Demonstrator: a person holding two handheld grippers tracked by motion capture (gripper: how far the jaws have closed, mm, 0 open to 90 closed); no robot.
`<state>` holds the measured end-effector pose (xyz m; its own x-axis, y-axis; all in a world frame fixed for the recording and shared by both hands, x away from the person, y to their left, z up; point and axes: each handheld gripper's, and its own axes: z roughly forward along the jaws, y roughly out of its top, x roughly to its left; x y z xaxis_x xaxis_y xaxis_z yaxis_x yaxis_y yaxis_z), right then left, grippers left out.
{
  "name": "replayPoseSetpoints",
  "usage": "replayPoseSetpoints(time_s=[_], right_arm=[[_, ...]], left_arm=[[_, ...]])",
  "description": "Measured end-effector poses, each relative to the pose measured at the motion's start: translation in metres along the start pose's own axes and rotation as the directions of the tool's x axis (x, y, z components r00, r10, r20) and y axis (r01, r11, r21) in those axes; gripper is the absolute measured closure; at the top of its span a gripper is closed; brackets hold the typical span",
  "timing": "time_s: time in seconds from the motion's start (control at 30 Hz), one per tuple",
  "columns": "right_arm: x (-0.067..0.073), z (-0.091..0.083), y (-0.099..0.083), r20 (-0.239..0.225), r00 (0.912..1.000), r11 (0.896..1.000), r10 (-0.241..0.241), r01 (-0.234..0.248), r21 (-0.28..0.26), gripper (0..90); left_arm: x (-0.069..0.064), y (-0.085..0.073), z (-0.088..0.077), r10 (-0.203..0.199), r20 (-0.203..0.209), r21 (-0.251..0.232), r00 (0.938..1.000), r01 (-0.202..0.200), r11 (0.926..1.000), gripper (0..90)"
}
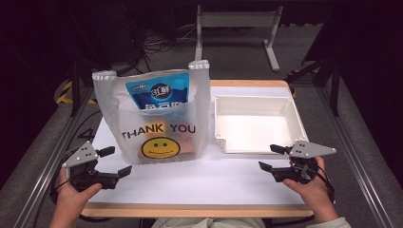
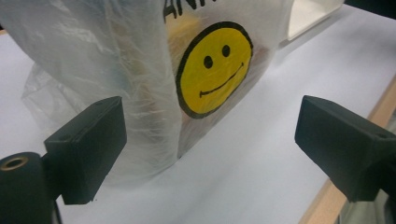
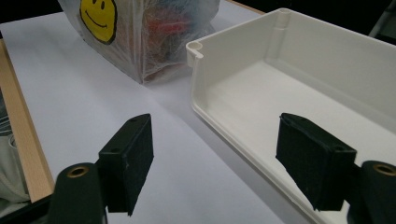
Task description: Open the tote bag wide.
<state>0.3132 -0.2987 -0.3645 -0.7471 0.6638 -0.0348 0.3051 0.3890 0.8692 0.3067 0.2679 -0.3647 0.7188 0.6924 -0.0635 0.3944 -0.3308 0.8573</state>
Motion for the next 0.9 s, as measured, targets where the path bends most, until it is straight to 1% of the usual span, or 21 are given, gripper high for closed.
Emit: replayPoseSetpoints(time_s=[0.1,0.2,0.37,0.4,0.47,0.57,0.63,0.67,0.73,0.77,0.83,0.9], right_arm=[[0.000,0.000,0.000,0.001,1.0000,1.000,-0.001,0.001,0.001,28.0],[-0.001,0.000,0.000,0.001,1.0000,1.000,0.001,-0.001,-0.002,27.9],[-0.001,0.002,0.002,-0.004,1.0000,1.000,0.002,-0.002,-0.004,27.8],[-0.001,0.002,0.002,-0.005,1.0000,1.000,0.000,0.000,-0.004,27.8],[-0.001,0.002,0.002,-0.006,1.0000,1.000,-0.001,0.001,-0.004,27.8],[0.000,0.003,0.003,-0.009,0.9999,1.000,-0.006,0.006,-0.004,27.4],[0.000,0.003,0.002,-0.008,1.0000,1.000,-0.004,0.004,-0.005,27.3],[-0.001,0.003,0.002,-0.008,1.0000,1.000,-0.002,0.002,-0.004,27.2],[-0.001,0.003,0.002,-0.008,1.0000,1.000,-0.001,0.001,-0.003,27.1],[-0.001,0.004,0.002,-0.009,1.0000,1.000,-0.002,0.002,-0.003,27.0],[0.000,0.004,0.002,-0.010,0.9999,1.000,-0.005,0.005,-0.001,27.0],[0.000,0.004,0.002,-0.010,0.9999,1.000,-0.007,0.007,-0.001,26.9]], left_arm=[[0.000,0.000,-0.001,-0.012,-0.003,-0.008,0.9999,0.012,0.9999,8.6],[0.000,0.003,-0.004,-0.015,-0.006,-0.013,0.9999,0.015,0.9998,8.6],[0.003,0.018,-0.011,-0.009,-0.029,-0.009,0.9995,0.008,0.9999,8.6],[0.003,0.018,-0.011,-0.009,-0.029,-0.009,0.9995,0.008,0.9999,8.7],[0.004,0.025,-0.012,-0.004,-0.031,-0.008,0.9995,0.003,1.0000,8.6],[0.007,0.032,-0.012,-0.007,-0.035,-0.006,0.9994,0.006,1.0000,8.1],[0.008,0.034,-0.012,-0.006,-0.036,-0.008,0.9993,0.006,1.0000,7.8],[0.010,0.037,-0.011,-0.017,-0.037,-0.012,0.9992,0.017,0.9998,7.5],[0.013,0.040,-0.010,-0.018,-0.041,-0.015,0.9990,0.018,0.9997,7.0],[0.015,0.042,-0.009,-0.031,-0.046,-0.024,0.9984,0.030,0.9993,6.9],[0.018,0.045,-0.007,-0.038,-0.062,-0.030,0.9973,0.036,0.9989,7.1],[0.020,0.048,-0.005,-0.046,-0.062,-0.030,0.9970,0.045,0.9986,7.1]])
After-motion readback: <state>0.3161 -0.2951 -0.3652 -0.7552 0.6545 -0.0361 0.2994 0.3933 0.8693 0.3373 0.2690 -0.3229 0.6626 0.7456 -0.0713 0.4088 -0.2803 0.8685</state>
